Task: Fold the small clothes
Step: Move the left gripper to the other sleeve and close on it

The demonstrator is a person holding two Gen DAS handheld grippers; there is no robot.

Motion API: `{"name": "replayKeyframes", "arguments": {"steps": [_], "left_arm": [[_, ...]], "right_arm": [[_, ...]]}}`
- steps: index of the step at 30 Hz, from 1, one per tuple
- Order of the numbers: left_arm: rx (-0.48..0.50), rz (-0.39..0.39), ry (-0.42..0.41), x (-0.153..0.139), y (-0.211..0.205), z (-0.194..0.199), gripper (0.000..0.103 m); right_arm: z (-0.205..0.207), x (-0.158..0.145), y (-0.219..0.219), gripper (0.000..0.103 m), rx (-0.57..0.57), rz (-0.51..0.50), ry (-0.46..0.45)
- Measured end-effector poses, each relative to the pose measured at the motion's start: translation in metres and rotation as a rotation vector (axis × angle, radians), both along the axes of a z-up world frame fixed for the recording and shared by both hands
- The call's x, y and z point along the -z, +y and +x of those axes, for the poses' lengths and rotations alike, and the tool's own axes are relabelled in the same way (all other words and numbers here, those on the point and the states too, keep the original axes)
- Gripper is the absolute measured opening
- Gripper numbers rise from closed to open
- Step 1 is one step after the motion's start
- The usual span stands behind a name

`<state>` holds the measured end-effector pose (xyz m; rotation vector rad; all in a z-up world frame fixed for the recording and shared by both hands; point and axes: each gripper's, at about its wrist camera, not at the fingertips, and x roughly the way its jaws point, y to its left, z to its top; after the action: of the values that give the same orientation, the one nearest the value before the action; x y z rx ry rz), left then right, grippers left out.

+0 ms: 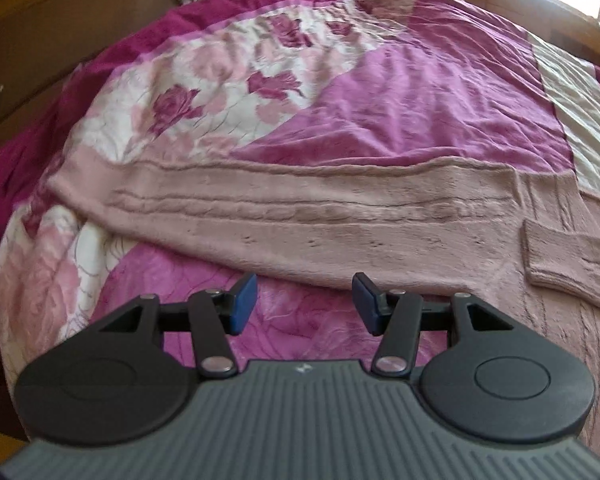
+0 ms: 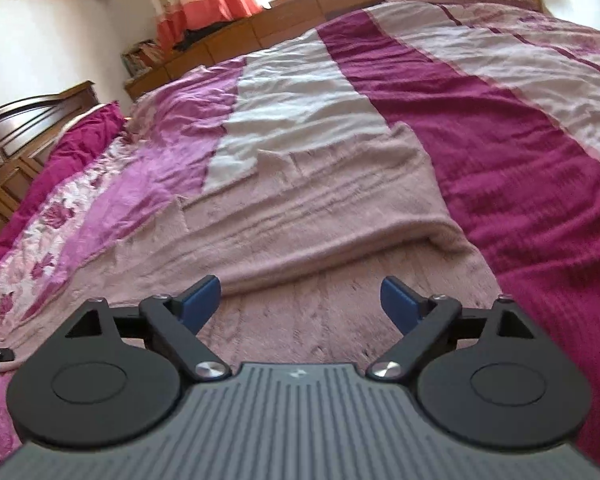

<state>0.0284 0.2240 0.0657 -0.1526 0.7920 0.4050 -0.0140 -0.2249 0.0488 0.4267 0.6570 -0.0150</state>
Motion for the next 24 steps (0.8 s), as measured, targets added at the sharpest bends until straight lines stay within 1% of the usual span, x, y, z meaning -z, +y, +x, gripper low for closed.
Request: {"name": "replayKeyframes", "arguments": {"steps": [6,11,14,17,24], "left_arm": [[-0.107,-0.095,-0.028,0.010,0.025,0.002,0.055],[-0.239,-0.211,-0.084,0.016,0.054,0.002,0.055],[-0.300,-0.260,-0.119,0.022,0.069,0.004,0.055],[-0.346,-0.286,-0.139,0.029,0.082,0.009,0.055],[-0.367,-0.292,-0.170,0.036,0.099,0.017,0.055]], "right_arm": [[-0.002,0.011,-0.010,0.094,0.036,-0.005,0.029],[-0.002,0.017,-0.007,0.094,0.032,-0.030,0.039],[-0.002,0.018,-0.005,0.095,0.028,-0.038,0.040],[-0.002,0.019,-0.004,0.095,0.026,-0.043,0.042],[-0.001,0.022,-0.003,0.096,0.027,-0.051,0.049]]}}
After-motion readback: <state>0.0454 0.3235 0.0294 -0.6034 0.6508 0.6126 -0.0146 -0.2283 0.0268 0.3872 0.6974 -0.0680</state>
